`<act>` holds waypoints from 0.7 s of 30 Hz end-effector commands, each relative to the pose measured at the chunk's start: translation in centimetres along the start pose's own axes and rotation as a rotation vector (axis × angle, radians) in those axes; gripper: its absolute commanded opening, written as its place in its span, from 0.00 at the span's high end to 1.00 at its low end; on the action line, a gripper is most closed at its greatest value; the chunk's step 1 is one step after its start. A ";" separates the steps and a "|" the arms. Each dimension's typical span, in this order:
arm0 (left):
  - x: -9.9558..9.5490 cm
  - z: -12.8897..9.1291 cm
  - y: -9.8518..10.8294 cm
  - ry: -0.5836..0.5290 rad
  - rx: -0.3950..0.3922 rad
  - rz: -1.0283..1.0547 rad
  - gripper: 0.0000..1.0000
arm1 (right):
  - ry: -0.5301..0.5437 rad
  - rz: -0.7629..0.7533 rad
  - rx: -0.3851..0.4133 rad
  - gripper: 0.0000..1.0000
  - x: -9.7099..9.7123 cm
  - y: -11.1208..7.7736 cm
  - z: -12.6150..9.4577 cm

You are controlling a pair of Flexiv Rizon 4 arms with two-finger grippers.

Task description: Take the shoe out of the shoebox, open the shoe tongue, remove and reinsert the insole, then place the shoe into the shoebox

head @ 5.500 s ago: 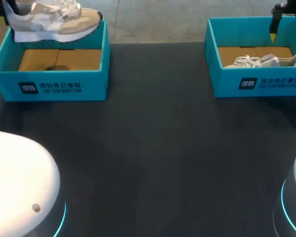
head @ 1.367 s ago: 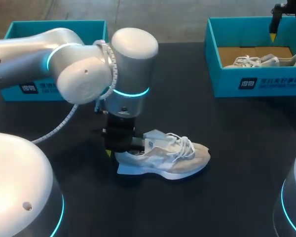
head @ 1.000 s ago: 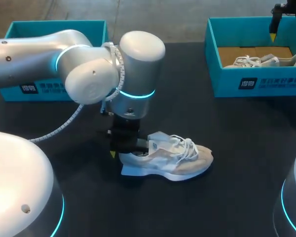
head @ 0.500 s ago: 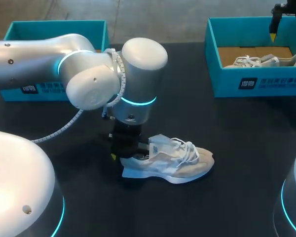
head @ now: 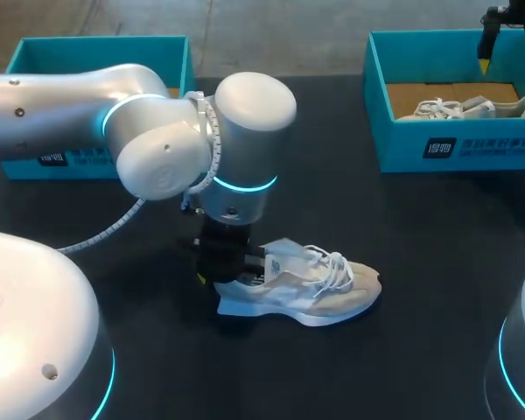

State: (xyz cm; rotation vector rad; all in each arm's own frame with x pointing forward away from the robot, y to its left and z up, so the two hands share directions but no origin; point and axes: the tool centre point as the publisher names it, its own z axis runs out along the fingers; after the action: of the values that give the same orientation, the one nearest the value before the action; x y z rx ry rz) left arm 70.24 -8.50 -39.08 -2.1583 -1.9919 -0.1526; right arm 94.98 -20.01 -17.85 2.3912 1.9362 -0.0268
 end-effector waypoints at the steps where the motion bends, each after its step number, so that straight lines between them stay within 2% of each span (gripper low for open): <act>1: 0.6 0.0 -0.2 -0.022 -0.012 0.009 0.58 | 0.002 0.000 -0.002 0.00 -0.1 -0.1 0.0; 2: 0.6 -0.1 -0.2 -0.027 -0.014 0.011 0.52 | 0.002 0.000 -0.002 0.00 -0.1 -0.1 0.0; 4: 0.8 -0.2 -0.2 -0.039 -0.022 0.021 0.31 | 0.002 0.000 -0.002 0.00 -0.1 -0.1 0.0; 5: 0.9 -0.4 -0.3 -0.042 -0.023 0.022 0.24 | 0.002 0.000 -0.002 0.00 -0.1 -0.1 0.0; 9: 1.2 -0.9 -0.4 -0.073 -0.031 0.036 0.16 | 0.002 0.000 -0.002 0.00 -0.1 -0.1 0.0; 11: 1.4 -1.3 -0.6 -0.095 -0.031 0.041 0.05 | 0.002 0.000 -0.002 0.00 -0.1 -0.1 0.0; 13: 1.6 -1.8 -0.8 -0.114 -0.036 0.045 0.00 | 0.002 0.000 -0.002 0.00 -0.1 -0.1 0.0; 21: 2.9 -4.8 -2.3 -0.204 -0.057 0.064 0.00 | 0.002 0.000 -0.002 0.00 -0.1 -0.1 0.0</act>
State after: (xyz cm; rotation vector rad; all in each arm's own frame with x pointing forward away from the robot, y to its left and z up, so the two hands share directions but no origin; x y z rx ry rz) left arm 69.45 -8.43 -35.52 -2.3078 -1.9980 -0.0339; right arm 94.99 -20.01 -17.85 2.3912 1.9362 -0.0268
